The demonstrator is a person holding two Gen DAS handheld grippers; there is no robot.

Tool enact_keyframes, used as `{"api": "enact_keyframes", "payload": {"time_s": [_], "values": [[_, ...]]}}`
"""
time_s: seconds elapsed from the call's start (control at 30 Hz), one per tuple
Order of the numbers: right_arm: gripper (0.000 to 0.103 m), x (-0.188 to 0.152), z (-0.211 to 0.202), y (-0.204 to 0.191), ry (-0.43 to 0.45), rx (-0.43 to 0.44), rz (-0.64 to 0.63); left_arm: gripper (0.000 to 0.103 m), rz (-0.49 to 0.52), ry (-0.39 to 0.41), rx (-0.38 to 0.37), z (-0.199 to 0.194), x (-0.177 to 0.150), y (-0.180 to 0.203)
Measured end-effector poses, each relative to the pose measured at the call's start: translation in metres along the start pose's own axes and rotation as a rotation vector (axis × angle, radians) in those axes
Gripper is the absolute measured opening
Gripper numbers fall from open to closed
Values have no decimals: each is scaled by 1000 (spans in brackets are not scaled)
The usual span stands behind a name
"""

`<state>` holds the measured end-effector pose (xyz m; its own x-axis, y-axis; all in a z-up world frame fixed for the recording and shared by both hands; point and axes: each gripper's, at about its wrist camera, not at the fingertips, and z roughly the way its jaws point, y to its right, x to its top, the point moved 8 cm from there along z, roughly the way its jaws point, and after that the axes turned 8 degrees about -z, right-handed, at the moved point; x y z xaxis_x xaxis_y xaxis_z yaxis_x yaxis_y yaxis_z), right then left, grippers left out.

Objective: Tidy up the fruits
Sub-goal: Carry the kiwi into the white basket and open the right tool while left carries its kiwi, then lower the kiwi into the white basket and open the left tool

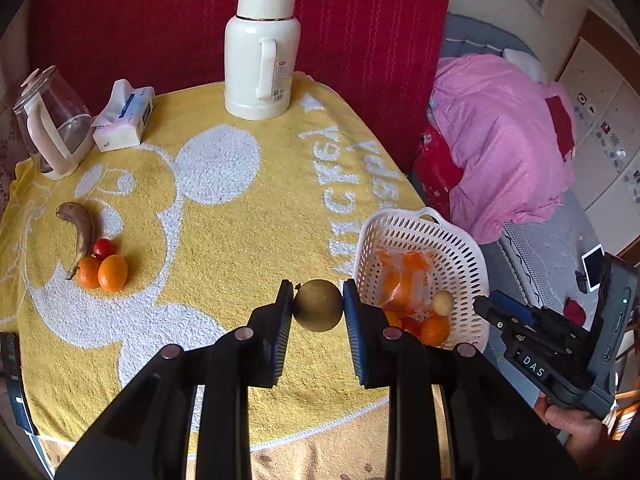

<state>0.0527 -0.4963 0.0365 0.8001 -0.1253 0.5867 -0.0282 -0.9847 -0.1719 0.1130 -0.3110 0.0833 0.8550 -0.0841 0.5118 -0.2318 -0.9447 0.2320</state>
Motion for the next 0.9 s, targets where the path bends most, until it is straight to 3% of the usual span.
{"api": "enact_keyframes", "payload": {"time_s": [0.13, 0.23, 0.9], "values": [[32, 1, -5, 3, 9, -1, 0, 26, 14, 4, -9, 0, 1, 9], [46, 3, -10, 6, 26, -8, 1, 26, 26, 7, -18, 0, 2, 15], [54, 6, -25, 24, 38, -78, 44, 26, 125, -10, -67, 5, 4, 54]]}}
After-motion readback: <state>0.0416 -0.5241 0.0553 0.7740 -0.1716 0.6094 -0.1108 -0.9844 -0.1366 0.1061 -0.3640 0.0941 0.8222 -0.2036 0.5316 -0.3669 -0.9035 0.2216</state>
